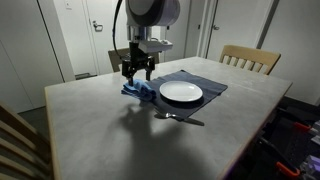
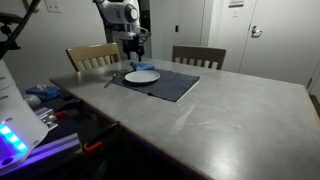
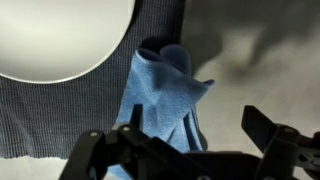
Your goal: Use the blue towel to wipe the white plate
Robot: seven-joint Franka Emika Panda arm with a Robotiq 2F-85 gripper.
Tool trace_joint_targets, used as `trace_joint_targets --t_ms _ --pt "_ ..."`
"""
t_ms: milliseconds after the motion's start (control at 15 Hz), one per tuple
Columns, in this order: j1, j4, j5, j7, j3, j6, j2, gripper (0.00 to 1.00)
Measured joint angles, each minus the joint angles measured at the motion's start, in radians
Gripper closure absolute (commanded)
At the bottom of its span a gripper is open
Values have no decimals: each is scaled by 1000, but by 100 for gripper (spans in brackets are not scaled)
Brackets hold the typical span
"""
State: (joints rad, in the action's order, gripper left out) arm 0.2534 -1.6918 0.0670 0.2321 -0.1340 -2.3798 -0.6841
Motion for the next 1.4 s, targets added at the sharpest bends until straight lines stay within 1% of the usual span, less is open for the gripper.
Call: trace_joint_targets --t_ms 667,733,800,1000,1067,1133,1200,1267,1333,1400 --pt "0 11 -33 16 28 16 -33 0" --pt "1 11 -43 17 27 17 -34 12" --pt "3 11 -49 17 25 17 -36 26" --pt "12 11 -57 22 22 18 -40 48" --pt "13 11 -57 25 22 18 -41 38" --pt "14 11 -57 28 23 18 -41 35" --pt "14 11 -57 31 24 18 -41 13" --pt "15 11 -57 34 26 18 -41 21" --pt "17 11 -55 37 30 18 -41 56" --pt "22 11 -50 42 39 18 -41 53"
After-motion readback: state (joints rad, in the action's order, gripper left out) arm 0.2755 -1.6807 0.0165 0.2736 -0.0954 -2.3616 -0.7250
